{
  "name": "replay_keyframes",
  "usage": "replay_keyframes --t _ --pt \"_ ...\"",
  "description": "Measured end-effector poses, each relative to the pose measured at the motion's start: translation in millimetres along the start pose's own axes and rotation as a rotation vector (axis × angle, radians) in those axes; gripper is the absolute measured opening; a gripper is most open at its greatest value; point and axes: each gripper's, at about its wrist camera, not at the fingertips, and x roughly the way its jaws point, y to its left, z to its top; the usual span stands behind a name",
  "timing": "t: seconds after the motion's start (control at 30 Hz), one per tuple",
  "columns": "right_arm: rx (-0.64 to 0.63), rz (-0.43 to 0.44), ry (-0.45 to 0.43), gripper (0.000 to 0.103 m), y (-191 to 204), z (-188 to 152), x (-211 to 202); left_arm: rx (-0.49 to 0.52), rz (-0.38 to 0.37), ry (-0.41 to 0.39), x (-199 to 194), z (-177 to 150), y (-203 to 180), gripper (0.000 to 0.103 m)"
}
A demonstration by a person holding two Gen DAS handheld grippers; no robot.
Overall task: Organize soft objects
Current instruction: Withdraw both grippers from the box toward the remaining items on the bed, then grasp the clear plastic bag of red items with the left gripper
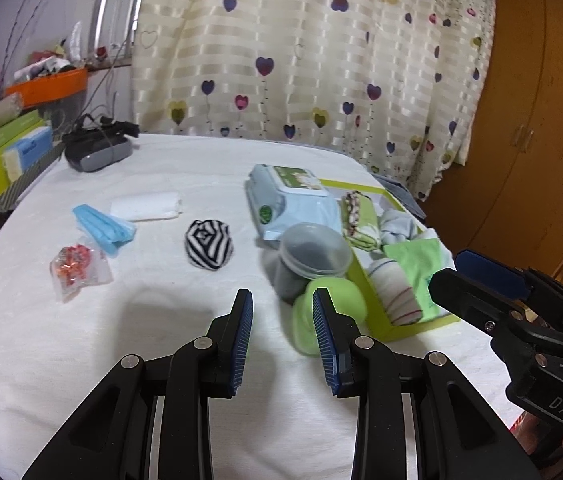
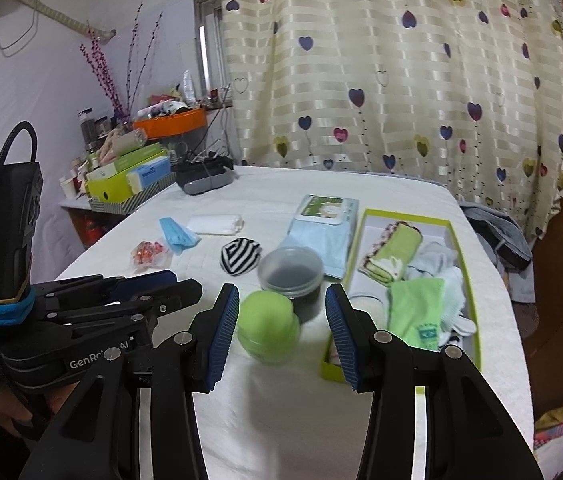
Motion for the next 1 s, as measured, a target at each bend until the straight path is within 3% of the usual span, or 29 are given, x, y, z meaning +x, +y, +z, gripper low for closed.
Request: replay_keyframes --t 0.5,1.0 --pt "-0.061 0.058 0.024 0.046 30 21 29 -0.06 0.07 -0.016 -3 11 46 0.03" --pt "-0.1 0.104 0.056 0.046 59 34 60 -0.167 0.196 -0.01 4 16 125 0.041"
